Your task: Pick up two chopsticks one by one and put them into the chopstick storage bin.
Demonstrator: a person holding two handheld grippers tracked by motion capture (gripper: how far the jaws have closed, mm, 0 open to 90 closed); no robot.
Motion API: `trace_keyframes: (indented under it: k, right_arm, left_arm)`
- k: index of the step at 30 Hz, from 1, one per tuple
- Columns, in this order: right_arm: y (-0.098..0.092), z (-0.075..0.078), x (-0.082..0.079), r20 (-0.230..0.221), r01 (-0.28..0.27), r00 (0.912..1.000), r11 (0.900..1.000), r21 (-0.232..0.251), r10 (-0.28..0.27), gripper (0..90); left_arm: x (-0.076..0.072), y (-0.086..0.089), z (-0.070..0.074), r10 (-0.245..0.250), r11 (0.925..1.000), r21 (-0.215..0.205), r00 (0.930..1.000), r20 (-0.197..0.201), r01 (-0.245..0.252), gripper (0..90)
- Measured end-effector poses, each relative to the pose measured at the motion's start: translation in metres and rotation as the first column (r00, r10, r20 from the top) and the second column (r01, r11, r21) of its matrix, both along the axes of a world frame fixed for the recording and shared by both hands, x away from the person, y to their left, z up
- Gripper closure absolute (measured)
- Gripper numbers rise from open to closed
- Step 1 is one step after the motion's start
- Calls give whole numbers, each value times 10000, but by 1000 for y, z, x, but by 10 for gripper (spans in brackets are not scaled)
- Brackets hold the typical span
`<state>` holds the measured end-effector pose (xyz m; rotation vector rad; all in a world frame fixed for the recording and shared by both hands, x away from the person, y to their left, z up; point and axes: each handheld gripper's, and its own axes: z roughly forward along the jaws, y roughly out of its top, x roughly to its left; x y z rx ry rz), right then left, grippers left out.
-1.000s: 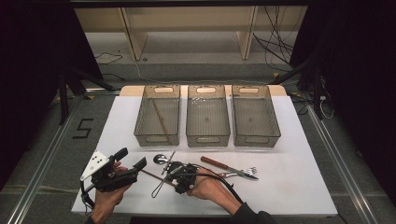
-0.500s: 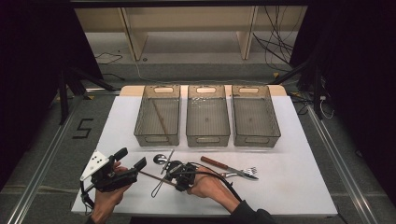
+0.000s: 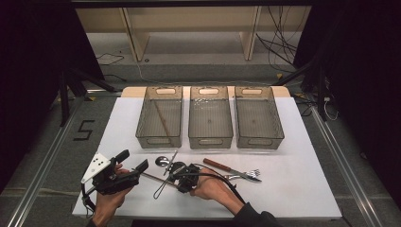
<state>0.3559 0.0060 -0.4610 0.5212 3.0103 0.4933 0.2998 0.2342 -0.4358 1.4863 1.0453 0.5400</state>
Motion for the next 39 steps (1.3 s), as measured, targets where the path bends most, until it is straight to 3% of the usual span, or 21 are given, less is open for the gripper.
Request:
trace_keyframes:
  k: [23,33,39]
  right_arm:
    - [-12,17,9,279,407,9987,9948,933,-435,854]
    - [-18,26,18,386,791,9956,9864,1437,-855,854]
    - [-20,37,27,490,1075,9917,9766,1865,-1185,854]
  left_arm:
    - [0,0,0,1,10000,-12,10000,4,-1,137]
    - [0,0,0,22,10000,0,10000,-13,-22,137]
    - [0,0,0,14,10000,-3,10000,-17,-14,137]
